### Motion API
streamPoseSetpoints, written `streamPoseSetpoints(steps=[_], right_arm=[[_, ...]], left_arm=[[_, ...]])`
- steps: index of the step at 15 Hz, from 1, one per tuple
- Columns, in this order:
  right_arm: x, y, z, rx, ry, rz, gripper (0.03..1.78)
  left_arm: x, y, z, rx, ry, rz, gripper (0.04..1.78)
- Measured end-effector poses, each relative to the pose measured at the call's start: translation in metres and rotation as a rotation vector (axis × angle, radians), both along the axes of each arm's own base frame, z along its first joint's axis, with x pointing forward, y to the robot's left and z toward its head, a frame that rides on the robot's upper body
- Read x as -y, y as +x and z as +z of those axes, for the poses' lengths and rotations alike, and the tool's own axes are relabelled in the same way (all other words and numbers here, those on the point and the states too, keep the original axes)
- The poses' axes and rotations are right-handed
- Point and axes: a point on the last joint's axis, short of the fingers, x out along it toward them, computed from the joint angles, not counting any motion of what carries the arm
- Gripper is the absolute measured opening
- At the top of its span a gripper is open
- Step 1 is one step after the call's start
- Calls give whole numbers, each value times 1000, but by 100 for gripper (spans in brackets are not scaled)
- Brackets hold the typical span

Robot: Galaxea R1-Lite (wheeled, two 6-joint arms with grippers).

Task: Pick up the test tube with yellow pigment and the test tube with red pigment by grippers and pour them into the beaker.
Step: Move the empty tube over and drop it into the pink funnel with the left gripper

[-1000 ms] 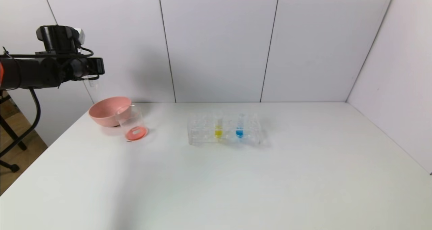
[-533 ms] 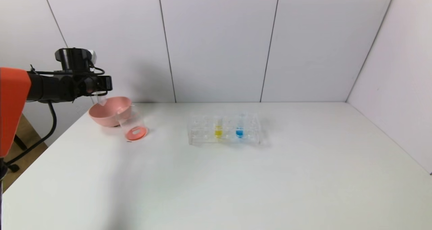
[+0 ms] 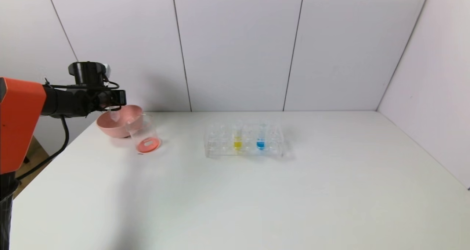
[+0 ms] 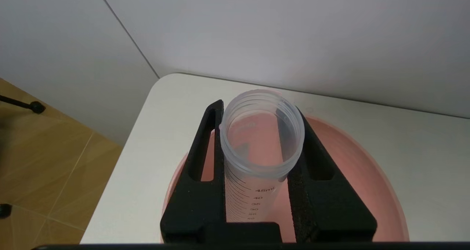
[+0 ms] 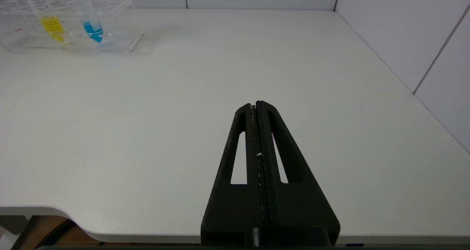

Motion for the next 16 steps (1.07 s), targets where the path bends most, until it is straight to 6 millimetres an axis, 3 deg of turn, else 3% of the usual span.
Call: streamPoseSetpoints(steps=[16], right_arm=[[0, 0, 0, 0, 0, 0, 11]], left_arm=[[-2, -4, 4, 4, -27, -20, 49]])
